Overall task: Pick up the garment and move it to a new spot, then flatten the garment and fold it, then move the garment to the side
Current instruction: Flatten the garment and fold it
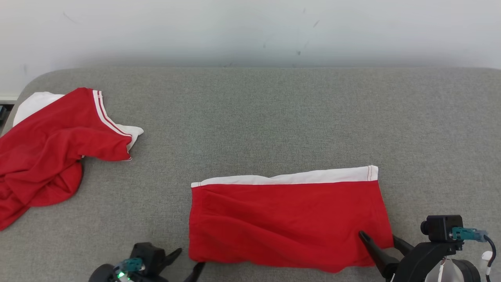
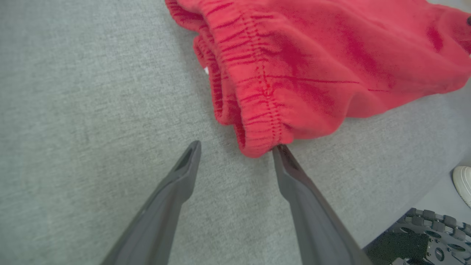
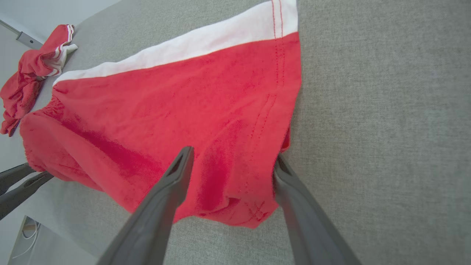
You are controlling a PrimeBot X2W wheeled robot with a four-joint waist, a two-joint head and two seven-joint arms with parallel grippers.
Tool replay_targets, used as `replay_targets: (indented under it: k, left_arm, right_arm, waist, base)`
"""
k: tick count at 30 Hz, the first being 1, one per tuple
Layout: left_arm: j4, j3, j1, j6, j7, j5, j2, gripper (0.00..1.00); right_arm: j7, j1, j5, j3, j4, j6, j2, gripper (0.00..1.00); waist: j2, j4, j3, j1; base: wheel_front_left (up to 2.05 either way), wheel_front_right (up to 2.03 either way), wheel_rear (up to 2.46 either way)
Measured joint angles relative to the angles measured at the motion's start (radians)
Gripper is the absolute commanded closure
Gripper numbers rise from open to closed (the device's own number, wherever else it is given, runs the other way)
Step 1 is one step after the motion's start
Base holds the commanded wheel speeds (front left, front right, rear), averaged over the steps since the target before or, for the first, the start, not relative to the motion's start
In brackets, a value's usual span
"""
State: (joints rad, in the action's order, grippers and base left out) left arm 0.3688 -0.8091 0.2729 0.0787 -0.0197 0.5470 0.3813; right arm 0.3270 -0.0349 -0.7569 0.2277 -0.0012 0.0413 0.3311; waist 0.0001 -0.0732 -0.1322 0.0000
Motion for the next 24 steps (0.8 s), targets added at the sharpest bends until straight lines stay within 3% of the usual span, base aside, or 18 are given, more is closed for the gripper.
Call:
replay_targets:
  k: [14,24]
  left_arm:
    - [0.001,0.131,-0.123,-0.191,0.026,0.049,0.025,0.00]
    - [-0.066,0.256,-0.169,-0.203,0.169,0.049,-0.013,0.00]
  right_arm:
    - [-0.116,-0.065,0.116,-0.033,-0.041,0.047,0.009,0.00]
    - [-0.263,-0.081,0.188,-0.065,-0.049,0.066,-0.039,0.00]
  waist:
    - [0.0000,-0.001,0.047,0.0000]
    - [0.0000,0.010,0.086,0.0000]
  base:
    - [0.00,0.00,0.00]
    - [0.00,0.00,0.00]
